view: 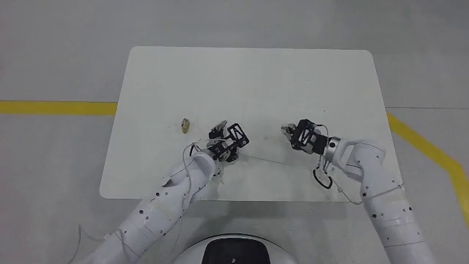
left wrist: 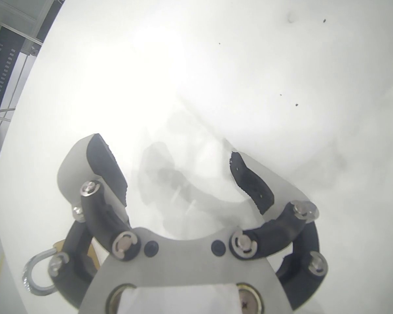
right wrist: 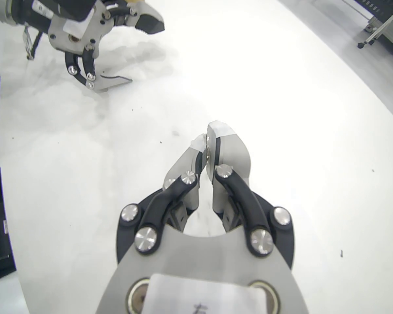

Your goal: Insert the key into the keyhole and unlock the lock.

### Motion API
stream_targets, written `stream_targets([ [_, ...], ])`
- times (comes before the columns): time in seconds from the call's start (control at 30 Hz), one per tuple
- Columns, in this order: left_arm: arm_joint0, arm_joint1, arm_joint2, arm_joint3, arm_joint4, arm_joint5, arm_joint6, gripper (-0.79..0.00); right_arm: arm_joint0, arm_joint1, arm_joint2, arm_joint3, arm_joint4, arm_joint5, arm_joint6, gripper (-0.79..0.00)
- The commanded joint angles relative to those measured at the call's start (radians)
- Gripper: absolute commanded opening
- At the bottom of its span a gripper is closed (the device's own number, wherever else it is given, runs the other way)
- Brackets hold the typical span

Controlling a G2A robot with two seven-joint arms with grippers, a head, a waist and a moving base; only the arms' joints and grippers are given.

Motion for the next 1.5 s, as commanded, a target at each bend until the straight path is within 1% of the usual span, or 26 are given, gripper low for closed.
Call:
stream_targets([
  [0.0, 0.012, 0.002, -0.020, -0.036, -0.013, 0.008, 0.019, 0.000, -0.026, 0.005, 0.041, -0.015, 0.040, -0.002, -0.029, -0.785],
  [0.1, 0.043, 0.009, -0.068, -0.122, -0.070, -0.005, 0.053, 0.000, -0.065, 0.013, 0.094, -0.039, 0.093, -0.008, -0.056, -0.785],
  [0.23, 0.102, 0.025, -0.135, -0.270, -0.084, -0.024, 0.103, 0.000, -0.103, 0.018, 0.131, -0.072, 0.133, -0.003, -0.063, -0.785],
  [0.3, 0.132, 0.033, -0.168, -0.334, -0.064, -0.020, 0.122, 0.000, -0.116, 0.019, 0.140, -0.088, 0.140, 0.006, -0.061, -0.785],
  [0.37, 0.165, 0.040, -0.201, -0.386, -0.051, -0.010, 0.138, 0.000, -0.129, 0.020, 0.146, -0.102, 0.149, 0.016, -0.063, -0.785],
  [0.47, 0.210, 0.049, -0.262, -0.445, -0.074, -0.002, 0.169, 0.000, -0.143, 0.021, 0.151, -0.118, 0.159, 0.017, -0.066, -0.785],
  [0.53, 0.244, 0.055, -0.314, -0.476, -0.106, -0.001, 0.175, 0.000, -0.143, 0.021, 0.151, -0.118, 0.159, 0.017, -0.066, -0.785],
  [0.57, 0.259, 0.059, -0.340, -0.488, -0.122, -0.016, 0.169, 0.000, -0.143, 0.021, 0.151, -0.118, 0.159, 0.017, -0.066, -0.785],
  [0.8, 0.259, 0.059, -0.340, -0.488, -0.122, -0.016, 0.169, 0.000, -0.143, 0.021, 0.151, -0.118, 0.159, 0.017, -0.066, -0.785],
  [0.87, 0.265, 0.059, -0.345, -0.483, -0.135, -0.023, 0.187, 0.000, -0.148, 0.018, 0.145, -0.104, 0.225, 0.023, -0.086, -0.785],
  [0.9, 0.275, 0.057, -0.355, -0.492, -0.215, -0.030, 0.217, 0.000, -0.146, 0.015, 0.141, -0.094, 0.280, 0.025, -0.089, -0.785],
  [0.97, 0.291, 0.055, -0.405, -0.504, -0.420, -0.063, 0.271, 0.000, -0.134, 0.012, 0.130, -0.064, 0.415, -0.008, -0.074, -0.785],
  [1.03, 0.307, 0.054, -0.463, -0.509, -0.708, -0.137, 0.283, 0.000, -0.116, 0.011, 0.115, -0.037, 0.546, -0.051, -0.032, -0.785],
  [1.1, 0.309, 0.056, -0.527, -0.495, -1.046, -0.231, 0.233, 0.000, -0.097, 0.012, 0.099, -0.011, 0.669, -0.099, 0.017, -0.785],
  [1.13, 0.305, 0.058, -0.557, -0.480, -1.194, -0.269, 0.190, 0.000, -0.086, 0.012, 0.088, 0.001, 0.732, -0.118, 0.043, -0.785],
  [1.2, 0.291, 0.064, -0.595, -0.440, -1.476, -0.331, 0.073, 0.000, -0.066, 0.014, 0.066, 0.020, 0.851, -0.153, 0.098, -0.785],
  [1.23, 0.277, 0.069, -0.608, -0.409, -1.596, -0.328, -0.017, 0.000, -0.057, 0.016, 0.054, 0.026, 0.909, -0.171, 0.125, -0.785],
  [1.27, 0.253, 0.074, -0.632, -0.382, -1.651, -0.294, -0.092, 0.000, -0.047, 0.018, 0.043, 0.026, 0.955, -0.175, 0.158, -0.785],
  [1.3, 0.253, 0.074, -0.632, -0.382, -1.651, -0.294, -0.092, 0.000, -0.040, 0.022, 0.037, 0.020, 0.985, -0.175, 0.193, -0.785],
  [1.33, 0.253, 0.074, -0.632, -0.382, -1.651, -0.294, -0.092, 0.000, -0.038, 0.023, 0.036, 0.018, 0.995, -0.175, 0.203, -0.785],
  [1.47, 0.253, 0.074, -0.632, -0.382, -1.651, -0.294, -0.092, 0.000, -0.038, 0.023, 0.036, 0.018, 0.995, -0.175, 0.203, -0.785],
])
